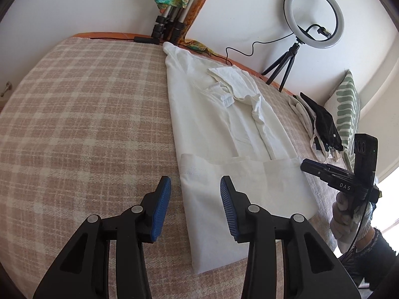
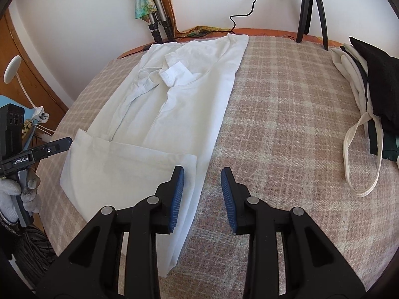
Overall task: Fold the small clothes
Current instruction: 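Grasp the folded hem edge with the right tool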
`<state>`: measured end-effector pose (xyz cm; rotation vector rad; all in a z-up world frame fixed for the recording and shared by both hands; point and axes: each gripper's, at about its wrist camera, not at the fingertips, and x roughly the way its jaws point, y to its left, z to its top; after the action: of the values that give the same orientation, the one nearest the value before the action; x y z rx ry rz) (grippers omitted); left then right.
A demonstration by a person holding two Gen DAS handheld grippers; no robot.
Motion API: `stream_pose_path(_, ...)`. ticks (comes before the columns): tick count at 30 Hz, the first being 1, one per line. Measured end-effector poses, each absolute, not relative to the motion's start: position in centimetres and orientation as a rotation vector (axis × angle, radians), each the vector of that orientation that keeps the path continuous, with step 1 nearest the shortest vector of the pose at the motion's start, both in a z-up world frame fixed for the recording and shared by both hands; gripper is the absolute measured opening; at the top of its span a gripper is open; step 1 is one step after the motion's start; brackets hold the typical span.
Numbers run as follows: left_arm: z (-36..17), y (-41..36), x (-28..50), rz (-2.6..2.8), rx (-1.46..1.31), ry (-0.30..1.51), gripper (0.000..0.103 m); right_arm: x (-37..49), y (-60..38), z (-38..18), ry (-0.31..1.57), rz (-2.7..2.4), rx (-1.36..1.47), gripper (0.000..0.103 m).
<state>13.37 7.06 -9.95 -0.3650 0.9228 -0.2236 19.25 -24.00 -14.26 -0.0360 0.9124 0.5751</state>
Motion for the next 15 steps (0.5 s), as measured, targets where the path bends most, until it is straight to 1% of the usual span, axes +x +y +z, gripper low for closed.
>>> stream_pose_path(4, -10.0, 6.8, 13.5, -0.23, -0.353, 0.912, 0.038, 18.8, -23.0, -13.3, 0.866, 0.603, -0.074, 0.033)
stream_pose_path(7, -10.4, 6.1, 13.5, -0.242, -0.323, 0.926, 0.038, 19.3, -22.3, -13.6, 0.874, 0.603, -0.102, 0.033)
stream_pose_path(9, -10.7, 5.9, 13.6, -0.244, -0.321, 0.937, 0.033, 19.8, -22.2, -14.0, 0.897, 0.609, -0.088, 0.033)
stream_pose_path(10, -10.8, 5.9, 13.6, -0.242, -0.321, 0.939, 0.033, 19.9, -22.1, -14.2, 0.908, 0.615, -0.083, 0.032)
stream_pose_path(12, -10.8, 5.9, 13.6, -0.236, -0.316, 0.937, 0.033, 19.8, -21.8, -14.4, 0.911, 0.602, -0.105, 0.023)
stream_pose_path(13, -10.6, 5.9, 13.6, -0.231, -0.312, 0.931, 0.033, 19.7, -21.7, -14.5, 0.911, 0.6, -0.119, 0.012)
stream_pose_path(15, -10.3, 5.9, 13.5, -0.213, -0.301, 0.913, 0.033, 19.3, -21.8, -14.3, 0.893, 0.597, -0.122, 0.009)
